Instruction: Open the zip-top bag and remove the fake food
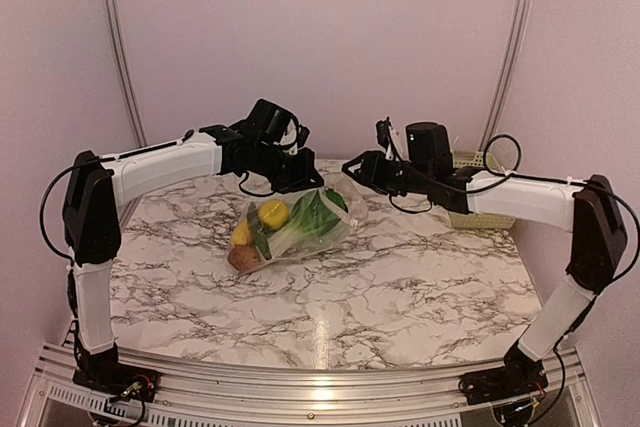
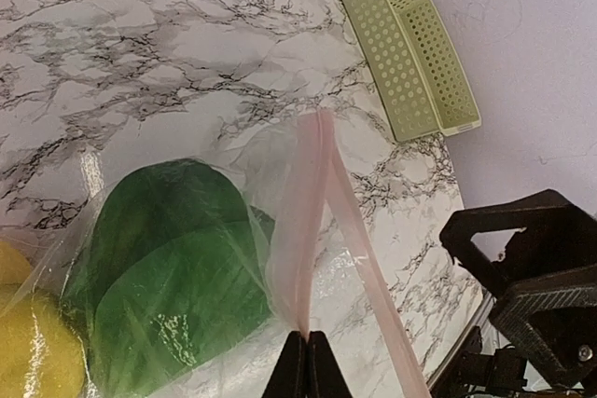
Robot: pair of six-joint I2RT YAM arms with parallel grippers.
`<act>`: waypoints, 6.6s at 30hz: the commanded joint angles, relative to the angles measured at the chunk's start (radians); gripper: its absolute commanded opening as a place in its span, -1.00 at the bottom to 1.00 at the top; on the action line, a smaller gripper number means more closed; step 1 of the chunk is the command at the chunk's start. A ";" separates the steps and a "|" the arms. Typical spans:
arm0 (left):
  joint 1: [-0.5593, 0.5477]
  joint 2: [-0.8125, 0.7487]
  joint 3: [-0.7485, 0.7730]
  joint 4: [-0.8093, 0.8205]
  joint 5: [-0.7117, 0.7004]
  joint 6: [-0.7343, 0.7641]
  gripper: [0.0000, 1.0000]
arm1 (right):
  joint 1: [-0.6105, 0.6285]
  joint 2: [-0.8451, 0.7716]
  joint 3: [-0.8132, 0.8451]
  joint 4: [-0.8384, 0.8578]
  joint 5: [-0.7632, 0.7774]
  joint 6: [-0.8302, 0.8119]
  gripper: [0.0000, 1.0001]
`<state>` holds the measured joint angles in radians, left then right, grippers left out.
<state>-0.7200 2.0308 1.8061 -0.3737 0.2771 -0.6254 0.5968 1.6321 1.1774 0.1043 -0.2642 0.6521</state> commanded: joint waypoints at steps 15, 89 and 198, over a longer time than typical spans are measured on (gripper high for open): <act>0.002 0.027 0.038 0.123 -0.029 -0.018 -1.00 | 0.007 0.239 0.140 -0.139 -0.020 0.278 0.48; 0.029 0.070 -0.076 0.164 -0.112 -0.003 -1.00 | 0.020 0.092 0.133 0.441 -0.105 -0.272 -1.00; 0.344 -0.064 -0.486 0.212 -0.101 0.062 -1.00 | -0.799 0.396 0.540 -0.530 -0.163 -0.789 -1.00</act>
<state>-0.3832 1.9965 1.3205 -0.1295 0.1787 -0.5793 -0.2058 1.9518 1.6272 -0.3244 -0.4068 -0.0895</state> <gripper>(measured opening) 0.003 0.008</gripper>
